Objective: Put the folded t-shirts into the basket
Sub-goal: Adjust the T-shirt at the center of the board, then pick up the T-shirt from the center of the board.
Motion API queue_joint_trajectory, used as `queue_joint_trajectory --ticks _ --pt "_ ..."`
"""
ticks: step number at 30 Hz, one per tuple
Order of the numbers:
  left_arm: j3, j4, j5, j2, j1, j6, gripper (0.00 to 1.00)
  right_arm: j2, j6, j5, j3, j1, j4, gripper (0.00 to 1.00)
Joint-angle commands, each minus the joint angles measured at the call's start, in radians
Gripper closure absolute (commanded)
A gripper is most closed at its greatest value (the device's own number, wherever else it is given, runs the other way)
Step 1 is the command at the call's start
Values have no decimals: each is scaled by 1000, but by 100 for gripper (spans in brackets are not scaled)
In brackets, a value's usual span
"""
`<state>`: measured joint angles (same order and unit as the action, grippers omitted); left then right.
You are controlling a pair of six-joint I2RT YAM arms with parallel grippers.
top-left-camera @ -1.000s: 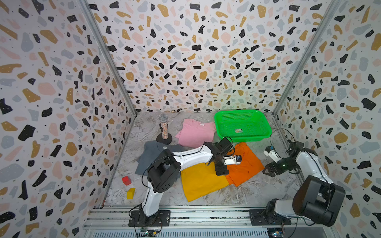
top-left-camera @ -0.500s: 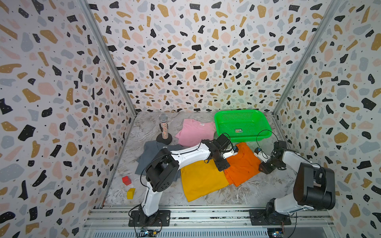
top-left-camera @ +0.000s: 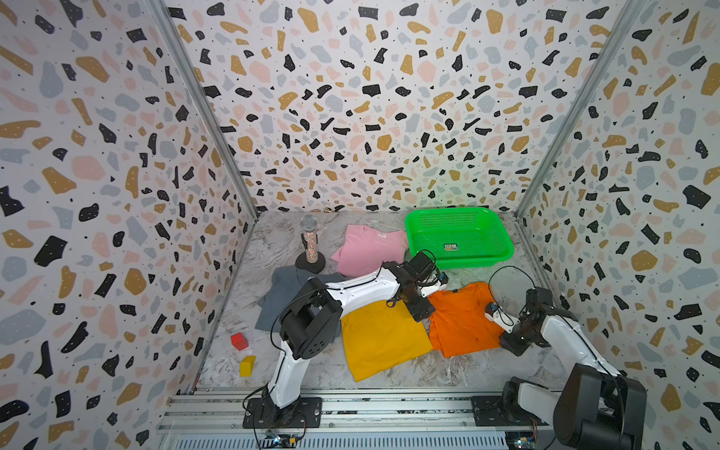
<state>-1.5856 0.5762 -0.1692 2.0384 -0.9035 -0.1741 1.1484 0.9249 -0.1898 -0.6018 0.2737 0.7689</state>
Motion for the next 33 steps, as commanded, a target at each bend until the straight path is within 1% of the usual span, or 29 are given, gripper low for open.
queue_joint_trajectory --ticks 1,2,3,5,8,12,17,21,24,27,28,30,33 --pt "-62 -20 11 46 0 80 14 49 -58 -214 -129 -5 93 54" --pt "-84 -19 10 62 0 98 15 86 -108 -226 -164 -5 63 51" --pt "-106 -19 9 84 0 120 15 134 -179 -230 -206 -4 21 45" --pt "-132 -36 14 112 0 152 15 211 -290 -219 -265 -5 -49 38" --pt "-168 -58 58 157 0 179 15 304 -392 -193 -316 -16 -131 29" --pt "-182 -83 79 188 -3 211 16 406 -406 -181 -360 -45 -195 20" --pt "-191 -87 72 221 -19 231 20 508 -404 -184 -416 -65 -243 18" --pt "-188 -99 53 252 -39 245 27 574 -386 -168 -447 -69 -222 19" --pt "-177 -109 36 266 -57 252 37 594 -356 -159 -436 -70 -212 22" --pt "-138 -143 24 262 -66 259 46 616 -339 -181 -430 -71 -193 27" --pt "-127 -154 22 261 -66 263 49 623 -338 -197 -434 -71 -181 32" --pt "-106 -174 22 255 -66 265 57 629 -335 -229 -441 -71 -163 39" --pt "-94 -185 18 243 -63 262 69 633 -317 -269 -448 -76 -140 55"
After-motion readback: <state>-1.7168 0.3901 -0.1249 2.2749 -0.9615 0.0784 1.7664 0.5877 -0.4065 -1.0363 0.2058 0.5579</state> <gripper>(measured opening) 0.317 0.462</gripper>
